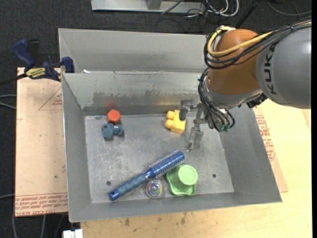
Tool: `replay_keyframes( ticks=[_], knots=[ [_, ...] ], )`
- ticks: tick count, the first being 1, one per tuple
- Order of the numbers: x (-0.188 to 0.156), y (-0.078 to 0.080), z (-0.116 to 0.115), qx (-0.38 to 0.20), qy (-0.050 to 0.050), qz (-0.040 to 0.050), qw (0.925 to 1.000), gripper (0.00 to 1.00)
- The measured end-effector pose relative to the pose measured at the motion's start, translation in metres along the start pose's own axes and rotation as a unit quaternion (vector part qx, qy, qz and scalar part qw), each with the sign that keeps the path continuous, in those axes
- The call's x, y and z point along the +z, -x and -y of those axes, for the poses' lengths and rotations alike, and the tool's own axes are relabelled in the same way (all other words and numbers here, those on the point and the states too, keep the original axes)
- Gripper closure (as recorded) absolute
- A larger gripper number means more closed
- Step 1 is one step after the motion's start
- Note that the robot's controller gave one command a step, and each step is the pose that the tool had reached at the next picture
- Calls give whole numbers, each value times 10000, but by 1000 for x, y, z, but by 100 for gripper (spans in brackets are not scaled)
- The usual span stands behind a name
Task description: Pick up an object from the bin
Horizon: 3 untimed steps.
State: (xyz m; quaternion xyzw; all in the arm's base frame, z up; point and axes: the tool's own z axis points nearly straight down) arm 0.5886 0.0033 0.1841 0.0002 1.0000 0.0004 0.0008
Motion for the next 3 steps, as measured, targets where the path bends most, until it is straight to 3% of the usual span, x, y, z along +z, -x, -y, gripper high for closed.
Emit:
replay_keyframes(
  ticks=[1, 2, 3],
  knots=[
    [117, -65, -32, 561, 5, -40, 9984, 0],
    [111, -61, -31, 563, 10, 0, 9984, 100],
    [-30, -58, -29, 706, 3, 34, 9975, 100]
  ],
)
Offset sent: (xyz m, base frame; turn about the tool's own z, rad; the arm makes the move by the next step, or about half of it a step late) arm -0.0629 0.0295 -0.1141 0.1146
